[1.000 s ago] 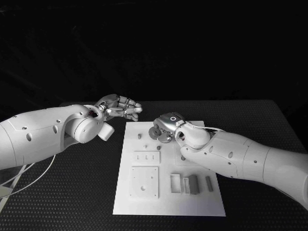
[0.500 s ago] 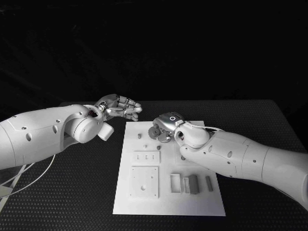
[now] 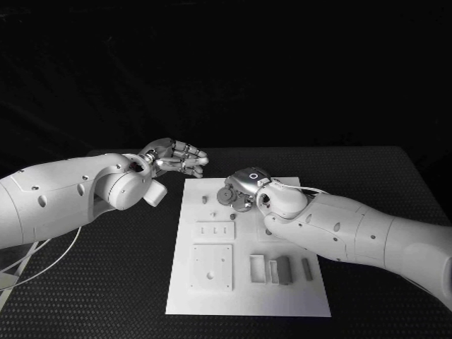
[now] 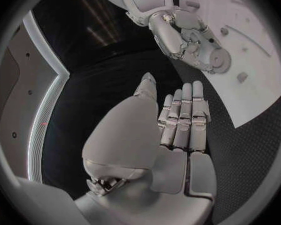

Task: Assemble the parts on the task board

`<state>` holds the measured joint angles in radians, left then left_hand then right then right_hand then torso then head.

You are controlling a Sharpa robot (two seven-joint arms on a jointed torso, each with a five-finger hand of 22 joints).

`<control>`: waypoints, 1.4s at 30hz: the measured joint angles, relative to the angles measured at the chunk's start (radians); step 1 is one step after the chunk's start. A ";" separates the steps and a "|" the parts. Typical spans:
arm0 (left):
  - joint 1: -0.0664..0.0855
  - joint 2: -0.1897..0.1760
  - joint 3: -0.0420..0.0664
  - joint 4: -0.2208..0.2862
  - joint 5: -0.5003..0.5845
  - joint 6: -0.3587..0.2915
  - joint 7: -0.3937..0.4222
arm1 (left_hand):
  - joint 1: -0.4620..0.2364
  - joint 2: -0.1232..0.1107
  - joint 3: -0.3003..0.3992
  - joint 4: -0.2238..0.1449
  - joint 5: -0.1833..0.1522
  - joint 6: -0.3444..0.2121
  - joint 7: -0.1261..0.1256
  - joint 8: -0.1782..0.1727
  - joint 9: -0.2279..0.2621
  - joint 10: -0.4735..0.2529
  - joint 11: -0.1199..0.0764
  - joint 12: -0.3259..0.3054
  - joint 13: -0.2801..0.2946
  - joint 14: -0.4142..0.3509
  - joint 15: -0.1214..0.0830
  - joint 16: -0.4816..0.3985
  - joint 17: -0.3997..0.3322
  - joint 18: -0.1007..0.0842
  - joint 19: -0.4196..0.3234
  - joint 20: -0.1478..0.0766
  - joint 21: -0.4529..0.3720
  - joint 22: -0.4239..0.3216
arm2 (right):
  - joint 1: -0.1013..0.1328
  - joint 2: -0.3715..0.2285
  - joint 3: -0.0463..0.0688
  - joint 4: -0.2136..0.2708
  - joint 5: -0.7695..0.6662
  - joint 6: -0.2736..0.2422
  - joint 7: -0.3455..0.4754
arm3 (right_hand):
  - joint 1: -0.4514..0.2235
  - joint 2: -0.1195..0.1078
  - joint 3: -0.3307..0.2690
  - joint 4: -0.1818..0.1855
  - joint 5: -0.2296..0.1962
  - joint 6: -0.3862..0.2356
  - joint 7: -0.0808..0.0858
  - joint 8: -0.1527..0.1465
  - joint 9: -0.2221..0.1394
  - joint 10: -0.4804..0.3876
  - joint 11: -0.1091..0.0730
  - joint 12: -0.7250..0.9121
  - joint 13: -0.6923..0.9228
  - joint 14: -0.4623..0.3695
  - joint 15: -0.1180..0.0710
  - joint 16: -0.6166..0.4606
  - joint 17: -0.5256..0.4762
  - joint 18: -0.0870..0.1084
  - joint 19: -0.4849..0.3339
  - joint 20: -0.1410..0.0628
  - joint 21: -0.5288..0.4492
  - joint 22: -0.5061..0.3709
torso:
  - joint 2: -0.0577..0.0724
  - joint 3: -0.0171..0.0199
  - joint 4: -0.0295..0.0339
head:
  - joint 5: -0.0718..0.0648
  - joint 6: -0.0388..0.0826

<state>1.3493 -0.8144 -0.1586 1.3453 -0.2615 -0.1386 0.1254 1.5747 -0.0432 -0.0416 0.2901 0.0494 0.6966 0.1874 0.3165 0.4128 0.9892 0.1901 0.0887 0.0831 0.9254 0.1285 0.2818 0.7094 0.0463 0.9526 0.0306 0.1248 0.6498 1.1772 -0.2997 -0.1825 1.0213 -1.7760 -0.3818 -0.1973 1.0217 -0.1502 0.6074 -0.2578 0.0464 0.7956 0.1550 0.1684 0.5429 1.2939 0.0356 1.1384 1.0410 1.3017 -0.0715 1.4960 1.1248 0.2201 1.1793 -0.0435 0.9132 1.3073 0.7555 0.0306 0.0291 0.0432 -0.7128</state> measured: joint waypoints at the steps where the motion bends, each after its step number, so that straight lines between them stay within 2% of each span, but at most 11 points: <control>1: 0.000 0.000 0.000 0.000 0.000 0.000 0.000 | 0.000 0.000 0.000 0.000 0.000 0.000 0.000 0.000 0.000 0.000 0.000 0.000 0.000 0.000 0.000 0.000 0.001 0.000 0.000 0.000 0.000 0.000 | 0.000 0.000 0.000 0.000 0.002 0.001 0.001 | -0.004 -0.004 0.000 0.003 0.000 0.000 0.000 0.000 0.000 -0.001 0.001 0.000 0.000 0.000 0.000 0.000 -0.001 0.000 0.000 0.000 0.000 0.000 | 0.000 0.0002 -0.0002 | 0.000 0.000; 12: 0.000 0.000 0.000 0.000 0.000 0.000 0.000 | 0.000 0.000 0.000 0.000 0.000 0.000 0.000 0.000 0.000 0.000 0.000 0.000 0.000 0.000 0.000 0.000 0.001 -0.001 0.000 0.000 0.000 0.000 | 0.001 -0.001 0.001 -0.004 0.017 0.006 0.009 | -0.004 -0.004 0.005 0.017 0.000 -0.002 -0.001 0.000 0.001 -0.002 0.002 0.000 -0.002 0.000 0.000 0.000 0.000 0.000 0.004 -0.001 0.000 0.000 | 0.000 0.0008 -0.0006 | 0.001 -0.001; 14: 0.000 0.000 0.000 0.000 0.000 0.000 0.000 | 0.000 0.000 0.000 0.000 0.000 0.000 0.000 0.000 0.000 0.000 0.000 0.000 0.000 0.000 0.000 0.000 0.001 -0.001 0.000 0.000 0.000 0.000 | 0.002 -0.001 0.002 -0.007 0.025 0.008 0.013 | -0.005 0.005 0.006 0.023 0.000 -0.002 -0.001 0.000 0.001 -0.002 0.002 0.000 -0.001 0.000 0.000 0.000 0.000 0.000 0.004 -0.001 0.000 0.000 | 0.000 0.0007 -0.0005 | 0.000 -0.002; 17: 0.000 0.000 0.000 -0.001 0.000 0.000 0.000 | 0.000 0.000 0.000 0.000 0.000 0.000 0.000 0.000 0.000 0.000 0.000 0.000 0.000 0.000 0.000 0.000 0.001 -0.001 0.000 0.000 0.000 0.000 | 0.003 -0.001 0.002 -0.010 0.039 0.012 0.021 | -0.025 0.065 0.005 0.052 0.000 -0.003 -0.001 0.003 0.001 -0.002 0.002 0.000 -0.003 0.000 0.000 0.000 0.000 0.000 0.004 -0.001 -0.004 0.000 | 0.000 0.0004 -0.0004 | 0.000 -0.002; 18: 0.000 0.000 0.000 -0.002 0.000 0.000 0.000 | -0.003 0.003 0.000 0.000 0.000 0.000 0.000 0.000 0.000 0.000 0.000 0.000 0.000 0.000 0.000 0.000 0.001 -0.001 0.000 0.000 0.000 0.000 | 0.004 -0.001 0.003 -0.011 0.045 0.014 0.024 | -0.034 0.108 0.012 0.071 0.000 -0.003 -0.001 0.003 0.001 -0.002 0.002 -0.004 -0.004 0.000 0.000 -0.002 0.000 0.000 0.004 -0.001 -0.005 0.000 | 0.000 0.0004 -0.0003 | 0.000 -0.002; 19: 0.000 0.001 0.000 -0.002 0.000 0.000 0.000 | -0.010 0.007 0.000 0.000 0.000 0.000 0.000 0.000 0.000 0.000 0.000 -0.001 0.000 0.000 0.000 0.000 0.002 -0.001 0.000 0.000 0.000 0.000 | 0.004 -0.001 0.003 -0.011 0.049 0.015 0.026 | -0.038 0.135 0.022 0.085 0.000 -0.005 -0.002 0.003 0.000 -0.002 0.002 -0.005 -0.004 0.000 0.000 -0.004 0.000 0.000 0.004 -0.001 -0.009 0.000 | 0.000 0.0004 -0.0003 | -0.001 -0.002; 21: 0.000 0.002 0.000 -0.004 0.001 0.000 0.000 | -0.022 0.013 0.000 0.000 0.000 0.000 0.000 0.000 0.000 0.000 0.000 -0.005 0.000 0.000 0.000 -0.004 0.003 -0.001 0.000 0.000 0.000 0.000 | 0.004 -0.001 0.003 -0.011 0.058 0.019 0.033 | -0.039 0.148 0.055 0.112 -0.001 -0.011 -0.006 0.003 -0.003 -0.004 0.000 -0.005 -0.004 -0.002 -0.002 -0.004 0.000 0.000 0.000 0.003 -0.012 0.000 | 0.000 0.0004 -0.0003 | -0.001 -0.003; 23: 0.000 0.002 0.000 -0.005 0.001 0.000 0.000 | -0.024 0.013 0.000 0.000 0.000 0.000 0.000 0.000 -0.001 0.000 0.000 -0.005 0.000 0.000 0.000 -0.004 0.003 -0.001 0.000 0.000 0.000 0.000 | 0.004 -0.001 0.003 -0.011 0.066 0.021 0.036 | -0.028 0.176 0.101 0.141 0.000 -0.010 -0.011 0.003 -0.003 -0.007 -0.004 -0.005 -0.005 -0.005 -0.005 -0.004 0.001 0.000 -0.004 0.006 -0.012 0.000 | 0.000 0.0004 0.0000 | -0.001 -0.003; 29: 0.000 0.004 0.000 -0.008 0.001 0.001 0.000 | -0.027 0.016 0.000 0.000 0.000 0.000 0.000 0.000 -0.001 0.000 0.000 -0.005 -0.001 0.000 0.000 -0.004 0.004 -0.002 0.000 0.000 0.000 0.000 | 0.005 -0.002 0.004 -0.013 0.089 0.028 0.045 | -0.029 0.176 0.161 0.175 0.000 -0.020 -0.020 -0.003 -0.011 -0.004 -0.007 -0.005 -0.005 -0.005 -0.005 -0.004 0.006 0.000 -0.004 0.007 -0.009 0.000 | 0.000 0.0001 0.0003 | -0.002 -0.004; 36: 0.000 0.005 0.000 -0.008 0.001 0.001 -0.001 | -0.028 0.017 0.003 0.003 0.000 0.000 0.000 0.000 -0.001 0.000 0.000 -0.005 -0.001 0.000 0.000 -0.004 0.004 -0.002 0.000 0.000 -0.001 0.000 | 0.006 -0.005 0.004 -0.012 0.104 0.030 0.052 | -0.040 0.174 0.171 0.169 0.000 -0.018 -0.018 0.004 -0.006 -0.004 -0.007 -0.005 -0.005 -0.005 -0.005 -0.004 0.014 0.001 -0.004 0.007 -0.001 0.000 | 0.000 -0.0003 0.0001 | -0.002 -0.007; 42: 0.000 0.005 0.000 -0.008 0.001 0.001 -0.002 | -0.028 0.017 0.003 0.003 0.000 0.000 0.000 0.000 -0.001 0.000 0.000 -0.005 -0.001 0.000 0.000 -0.004 0.004 0.000 0.000 0.000 -0.004 0.000 | 0.006 -0.007 0.004 -0.010 0.107 0.029 0.052 | -0.041 0.103 0.162 0.134 0.000 -0.011 -0.011 0.012 -0.003 -0.004 -0.008 -0.005 -0.004 -0.005 -0.005 -0.003 0.019 0.001 -0.004 0.007 0.004 0.000 | 0.000 -0.0003 0.0003 | -0.001 -0.008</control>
<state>1.3490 -0.8098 -0.1586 1.3371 -0.2604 -0.1378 0.1232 1.5469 -0.0261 -0.0388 0.2928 0.0494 0.6966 0.1874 0.3165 0.4120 0.9892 0.1901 0.0841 0.0823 0.9254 0.1285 0.2779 0.7138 0.0460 0.9526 0.0306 0.1209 0.6498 1.1830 -0.3068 -0.1781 1.0114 -1.6688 -0.3529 -0.1452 0.9810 -0.0477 0.7696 -0.1235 0.0463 0.7849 0.1444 0.1808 0.5398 1.2903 0.0281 1.1337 1.0372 1.2966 -0.0768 1.4925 1.1436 0.2207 1.1755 -0.0369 0.9170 1.3073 0.7552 0.0303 0.0294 0.0421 -0.7207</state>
